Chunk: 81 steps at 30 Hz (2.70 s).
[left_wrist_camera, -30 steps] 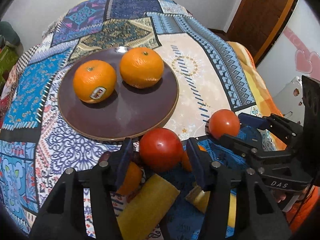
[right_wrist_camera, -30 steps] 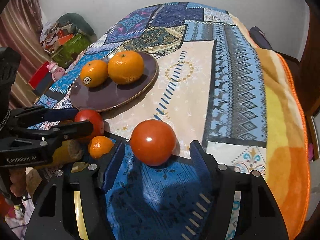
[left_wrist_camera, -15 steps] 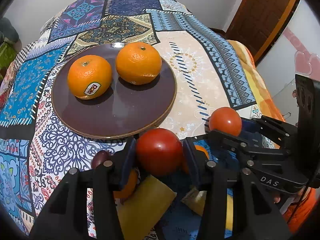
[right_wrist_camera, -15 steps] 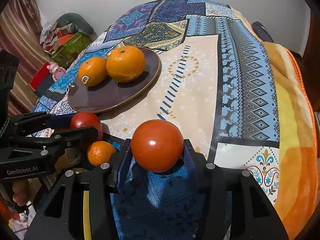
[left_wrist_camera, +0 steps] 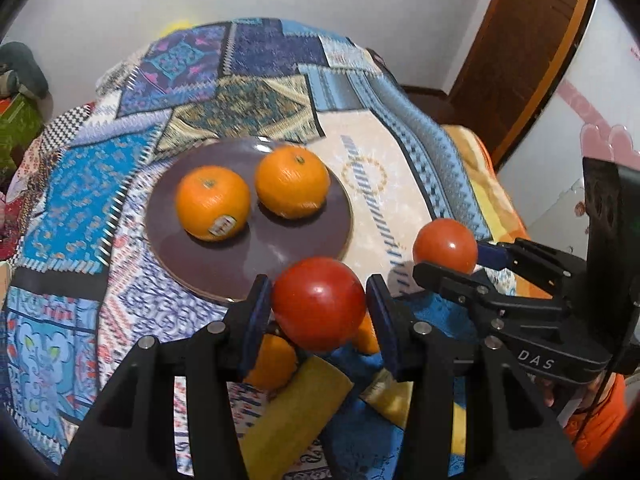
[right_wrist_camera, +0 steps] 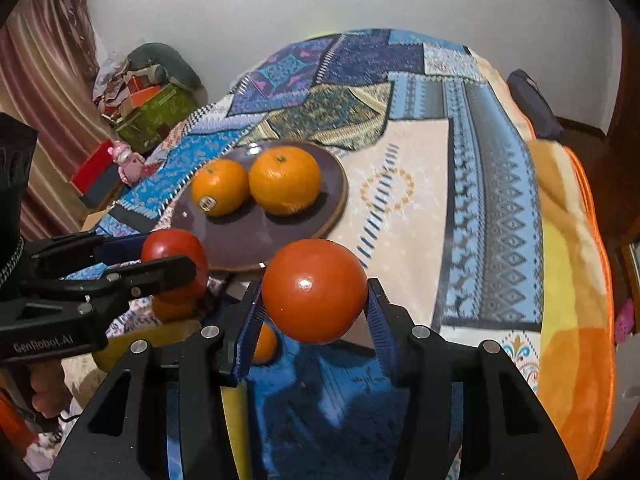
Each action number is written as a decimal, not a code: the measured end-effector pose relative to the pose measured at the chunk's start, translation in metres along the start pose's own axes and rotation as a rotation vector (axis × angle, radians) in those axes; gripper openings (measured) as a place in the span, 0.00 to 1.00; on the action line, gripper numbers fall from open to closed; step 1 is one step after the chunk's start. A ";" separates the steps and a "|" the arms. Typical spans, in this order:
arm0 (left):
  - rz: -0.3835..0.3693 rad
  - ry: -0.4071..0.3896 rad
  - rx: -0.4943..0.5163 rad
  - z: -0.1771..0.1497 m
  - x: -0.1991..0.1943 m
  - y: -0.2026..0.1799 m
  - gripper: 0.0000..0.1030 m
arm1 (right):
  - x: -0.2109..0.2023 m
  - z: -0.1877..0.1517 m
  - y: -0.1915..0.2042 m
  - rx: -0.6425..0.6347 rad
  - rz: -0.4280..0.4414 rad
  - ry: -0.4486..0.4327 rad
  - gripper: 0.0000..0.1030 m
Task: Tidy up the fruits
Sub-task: 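Carry both tomatoes onto the plate beside the oranges and open both tools, then grasp a yellow corn cob with the left tool while the right tool grasps the other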
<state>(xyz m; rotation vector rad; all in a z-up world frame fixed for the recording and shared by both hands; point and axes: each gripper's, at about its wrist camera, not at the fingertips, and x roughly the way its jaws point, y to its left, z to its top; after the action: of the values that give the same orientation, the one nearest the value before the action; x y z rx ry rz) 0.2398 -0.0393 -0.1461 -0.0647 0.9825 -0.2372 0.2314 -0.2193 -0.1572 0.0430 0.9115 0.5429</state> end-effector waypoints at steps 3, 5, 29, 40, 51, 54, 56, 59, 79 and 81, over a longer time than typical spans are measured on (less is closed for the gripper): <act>0.016 -0.025 -0.011 0.006 -0.009 0.009 0.47 | 0.002 0.008 0.008 -0.012 0.009 -0.011 0.45; 0.027 -0.037 -0.020 0.009 -0.014 0.016 0.47 | 0.005 0.012 0.013 -0.020 0.015 -0.016 0.45; 0.051 0.004 -0.054 0.017 0.026 0.057 0.47 | 0.068 0.031 0.040 -0.103 0.020 0.081 0.45; 0.034 0.028 -0.060 0.019 0.043 0.059 0.47 | 0.080 0.030 0.040 -0.121 0.005 0.096 0.45; 0.023 -0.006 -0.076 0.020 0.023 0.059 0.47 | 0.065 0.033 0.039 -0.101 0.016 0.080 0.46; 0.021 -0.014 -0.081 0.017 0.014 0.058 0.47 | 0.055 0.033 0.039 -0.103 0.010 0.062 0.46; 0.021 -0.018 -0.076 0.013 0.007 0.057 0.47 | 0.046 0.032 0.039 -0.104 0.006 0.051 0.46; 0.021 -0.020 -0.066 0.005 -0.005 0.054 0.47 | 0.033 0.027 0.040 -0.107 0.000 0.037 0.47; -0.003 0.073 -0.057 -0.079 -0.026 0.028 0.50 | -0.007 -0.049 0.041 -0.080 -0.008 0.092 0.51; -0.012 0.092 -0.055 -0.085 -0.020 0.025 0.50 | -0.007 -0.058 0.044 -0.079 0.001 0.104 0.51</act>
<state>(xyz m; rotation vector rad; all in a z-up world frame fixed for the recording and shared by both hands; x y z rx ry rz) 0.1625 -0.0056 -0.1808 -0.1104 1.0801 -0.2258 0.1651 -0.1951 -0.1769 -0.0569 0.9902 0.5863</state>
